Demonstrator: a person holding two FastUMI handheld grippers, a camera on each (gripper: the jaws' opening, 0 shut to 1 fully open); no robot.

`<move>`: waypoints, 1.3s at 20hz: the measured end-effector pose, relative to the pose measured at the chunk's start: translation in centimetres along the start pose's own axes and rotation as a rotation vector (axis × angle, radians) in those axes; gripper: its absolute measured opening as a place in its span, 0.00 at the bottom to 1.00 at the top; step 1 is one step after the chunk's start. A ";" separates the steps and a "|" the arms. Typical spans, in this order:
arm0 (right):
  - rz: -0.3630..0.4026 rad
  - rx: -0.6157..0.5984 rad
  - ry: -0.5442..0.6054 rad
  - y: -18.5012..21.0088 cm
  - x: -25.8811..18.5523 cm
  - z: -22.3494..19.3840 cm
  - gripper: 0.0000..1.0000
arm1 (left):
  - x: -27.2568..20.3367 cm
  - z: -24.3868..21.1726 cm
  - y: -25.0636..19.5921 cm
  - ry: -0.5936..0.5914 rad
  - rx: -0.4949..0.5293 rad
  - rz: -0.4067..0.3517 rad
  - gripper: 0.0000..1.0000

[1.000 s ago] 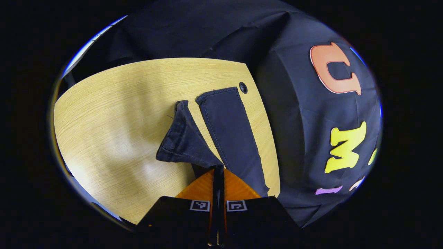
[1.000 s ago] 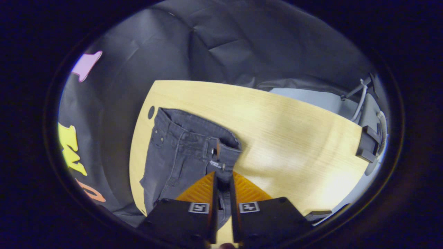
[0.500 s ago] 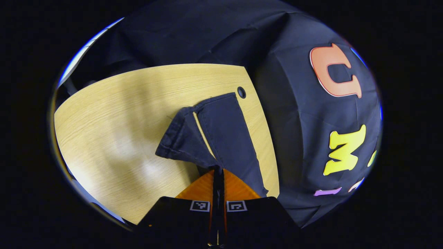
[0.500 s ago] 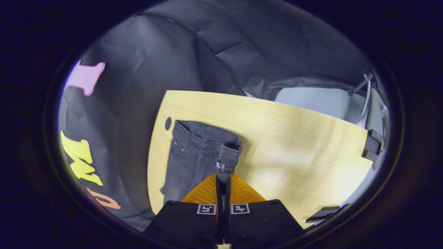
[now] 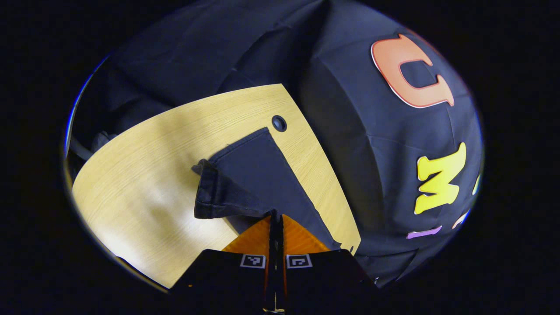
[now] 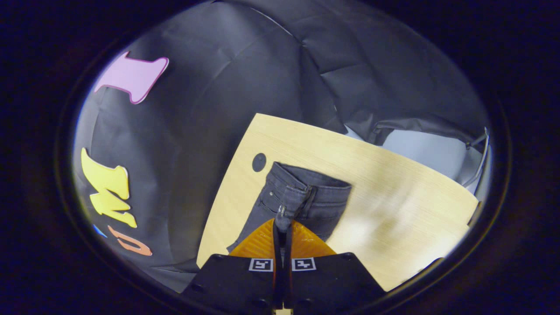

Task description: Grasp the waist and the cuffs of the jeans and fold them to make the two legs overlap; first hold the waist and fold one-third of the jeans toward the cuffs, then hold the cuffs and fold the remaining one-third in the same direction to finish folding.

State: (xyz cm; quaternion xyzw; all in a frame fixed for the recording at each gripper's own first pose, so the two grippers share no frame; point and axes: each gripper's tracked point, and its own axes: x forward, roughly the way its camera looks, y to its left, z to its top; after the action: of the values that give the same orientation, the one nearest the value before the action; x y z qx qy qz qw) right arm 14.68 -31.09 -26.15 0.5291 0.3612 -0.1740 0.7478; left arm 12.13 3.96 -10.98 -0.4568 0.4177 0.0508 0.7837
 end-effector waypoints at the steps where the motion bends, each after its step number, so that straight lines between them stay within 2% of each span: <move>1: 0.013 0.029 0.008 0.9 0.9 0.3 0.00 | 0.7 1.0 -0.6 -0.001 0.002 -0.008 0.04; 2: 0.022 0.055 0.012 1.7 1.7 0.8 0.01 | 1.6 1.9 -1.4 -0.004 -0.002 -0.015 0.00; 3: 0.022 0.059 0.013 2.1 2.7 1.3 0.01 | 2.3 2.7 -1.9 -0.009 0.003 -0.016 0.04; 9: -0.023 -0.052 0.014 4.3 8.1 2.7 0.01 | 8.5 5.2 -2.2 0.016 0.070 0.050 0.04; 16: -0.031 -0.068 0.029 4.2 12.2 2.7 0.01 | 13.7 5.3 0.1 0.044 0.046 0.113 0.04; 20: -0.056 -0.066 0.023 4.1 13.7 2.2 0.02 | 14.7 4.4 1.0 0.079 0.053 0.153 0.08; 22: -0.053 -0.102 0.016 4.8 13.1 2.1 0.11 | 14.4 4.3 0.8 0.084 0.056 0.154 0.18; 23: -0.050 -0.125 0.010 4.8 13.2 2.1 0.17 | 14.3 4.2 0.8 0.086 0.061 0.158 0.46; 24: -0.036 -0.140 0.012 5.3 13.2 1.9 0.11 | 14.2 4.2 0.6 0.081 0.064 0.163 0.73; 25: -0.026 -0.147 0.014 5.7 13.1 1.7 0.29 | 13.3 4.4 0.3 0.076 0.069 0.162 1.00; 26: -0.020 -0.157 0.012 5.8 13.0 1.5 0.37 | 12.7 4.4 -0.2 0.070 0.075 0.154 0.99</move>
State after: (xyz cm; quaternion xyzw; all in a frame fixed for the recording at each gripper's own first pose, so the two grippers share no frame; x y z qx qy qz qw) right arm 27.79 -28.72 -31.44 0.4661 0.3834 -0.1492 0.7832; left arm 23.11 3.37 -18.75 -0.3954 0.4805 0.0793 0.7788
